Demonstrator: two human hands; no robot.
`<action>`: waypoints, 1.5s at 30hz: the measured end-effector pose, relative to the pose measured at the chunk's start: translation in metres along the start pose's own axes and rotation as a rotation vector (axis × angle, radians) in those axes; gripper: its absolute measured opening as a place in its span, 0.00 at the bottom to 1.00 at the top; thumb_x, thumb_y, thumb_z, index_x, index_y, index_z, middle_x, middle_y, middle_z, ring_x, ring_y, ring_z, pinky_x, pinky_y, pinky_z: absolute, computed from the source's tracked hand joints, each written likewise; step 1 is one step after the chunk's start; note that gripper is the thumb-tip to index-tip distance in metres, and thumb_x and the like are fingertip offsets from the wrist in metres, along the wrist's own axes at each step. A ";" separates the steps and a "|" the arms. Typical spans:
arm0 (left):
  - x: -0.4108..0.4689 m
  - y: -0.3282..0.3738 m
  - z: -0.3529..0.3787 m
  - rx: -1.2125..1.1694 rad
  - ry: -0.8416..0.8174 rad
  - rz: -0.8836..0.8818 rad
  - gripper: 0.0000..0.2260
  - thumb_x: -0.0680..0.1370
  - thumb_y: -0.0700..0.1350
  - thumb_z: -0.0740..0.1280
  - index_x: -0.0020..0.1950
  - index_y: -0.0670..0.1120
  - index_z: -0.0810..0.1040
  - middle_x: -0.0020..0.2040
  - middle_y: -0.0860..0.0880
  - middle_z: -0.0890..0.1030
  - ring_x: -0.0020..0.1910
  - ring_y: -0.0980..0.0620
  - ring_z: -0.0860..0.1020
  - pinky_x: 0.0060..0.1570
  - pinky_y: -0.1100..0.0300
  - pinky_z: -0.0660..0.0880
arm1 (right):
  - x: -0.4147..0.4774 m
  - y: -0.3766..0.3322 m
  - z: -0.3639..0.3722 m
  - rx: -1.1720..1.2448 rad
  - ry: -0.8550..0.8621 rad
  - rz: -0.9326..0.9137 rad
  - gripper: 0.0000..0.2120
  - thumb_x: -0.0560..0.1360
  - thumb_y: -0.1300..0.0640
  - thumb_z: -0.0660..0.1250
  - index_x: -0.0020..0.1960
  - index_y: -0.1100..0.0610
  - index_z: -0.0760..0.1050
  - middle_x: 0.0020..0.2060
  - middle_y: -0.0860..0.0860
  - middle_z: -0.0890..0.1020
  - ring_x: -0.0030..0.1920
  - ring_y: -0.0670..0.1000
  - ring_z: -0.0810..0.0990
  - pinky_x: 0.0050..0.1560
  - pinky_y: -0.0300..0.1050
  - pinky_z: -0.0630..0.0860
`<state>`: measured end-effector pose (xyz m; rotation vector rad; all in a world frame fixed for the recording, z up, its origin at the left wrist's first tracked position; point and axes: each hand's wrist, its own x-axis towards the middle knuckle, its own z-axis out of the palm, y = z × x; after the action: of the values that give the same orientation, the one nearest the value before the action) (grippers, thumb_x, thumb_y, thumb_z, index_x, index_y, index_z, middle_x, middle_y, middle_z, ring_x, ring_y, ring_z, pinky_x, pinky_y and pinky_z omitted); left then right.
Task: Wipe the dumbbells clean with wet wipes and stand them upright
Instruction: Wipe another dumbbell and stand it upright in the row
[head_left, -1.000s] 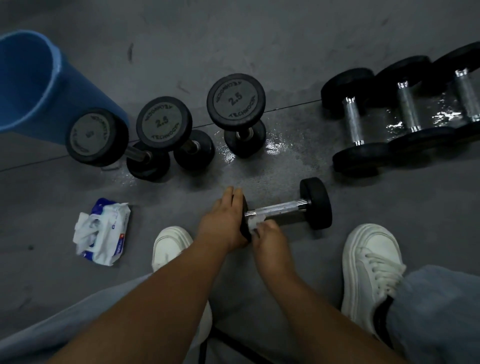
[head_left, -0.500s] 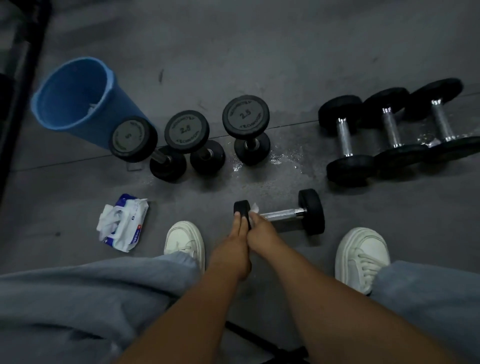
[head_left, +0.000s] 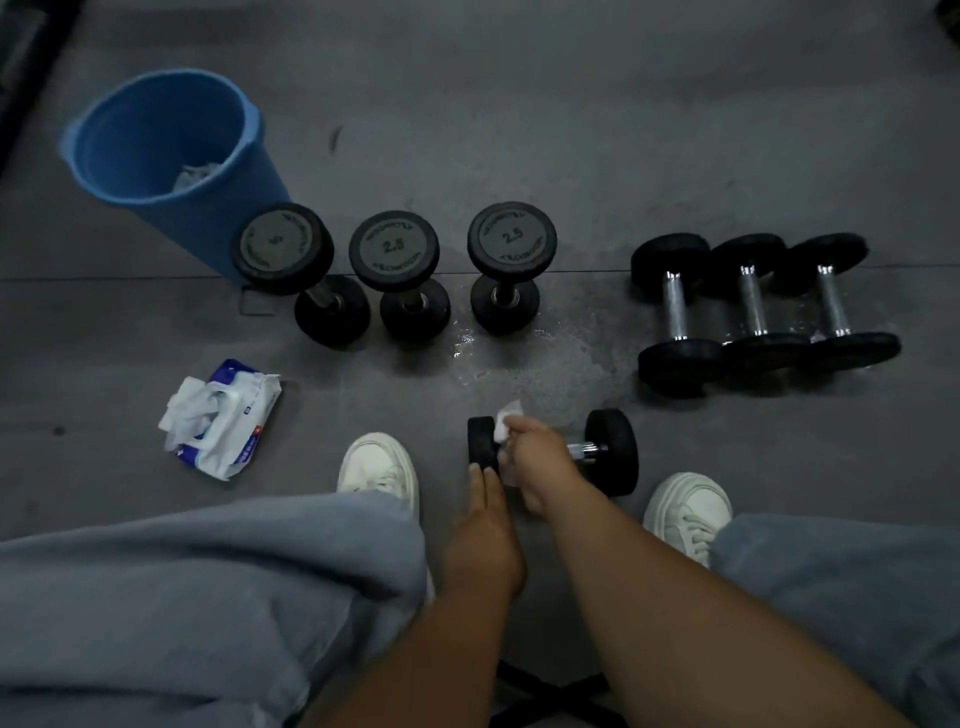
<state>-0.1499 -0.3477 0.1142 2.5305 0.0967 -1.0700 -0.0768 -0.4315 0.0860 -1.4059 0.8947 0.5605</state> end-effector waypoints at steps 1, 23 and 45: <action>0.001 0.000 0.004 -0.030 0.022 -0.002 0.40 0.77 0.35 0.61 0.81 0.46 0.38 0.80 0.51 0.34 0.68 0.42 0.71 0.63 0.51 0.71 | 0.002 0.002 0.004 -0.108 -0.008 0.022 0.18 0.77 0.66 0.57 0.65 0.56 0.75 0.49 0.55 0.79 0.46 0.52 0.77 0.48 0.45 0.76; 0.058 0.017 0.019 -0.406 0.275 -0.220 0.38 0.82 0.42 0.60 0.80 0.53 0.35 0.81 0.43 0.46 0.76 0.41 0.61 0.68 0.51 0.67 | 0.042 -0.011 -0.015 -1.150 -0.024 -0.439 0.07 0.76 0.62 0.62 0.49 0.58 0.78 0.46 0.54 0.80 0.46 0.52 0.80 0.46 0.41 0.72; 0.084 0.015 -0.007 -0.617 0.275 -0.160 0.44 0.72 0.39 0.68 0.80 0.54 0.44 0.78 0.48 0.60 0.69 0.44 0.71 0.62 0.48 0.73 | 0.045 -0.058 -0.052 -2.234 0.019 -0.439 0.19 0.77 0.50 0.62 0.66 0.56 0.72 0.60 0.55 0.74 0.61 0.57 0.69 0.56 0.49 0.68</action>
<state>-0.0829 -0.3665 0.0649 2.1006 0.6131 -0.6063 -0.0154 -0.4970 0.0875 -3.3537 -0.5894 1.2549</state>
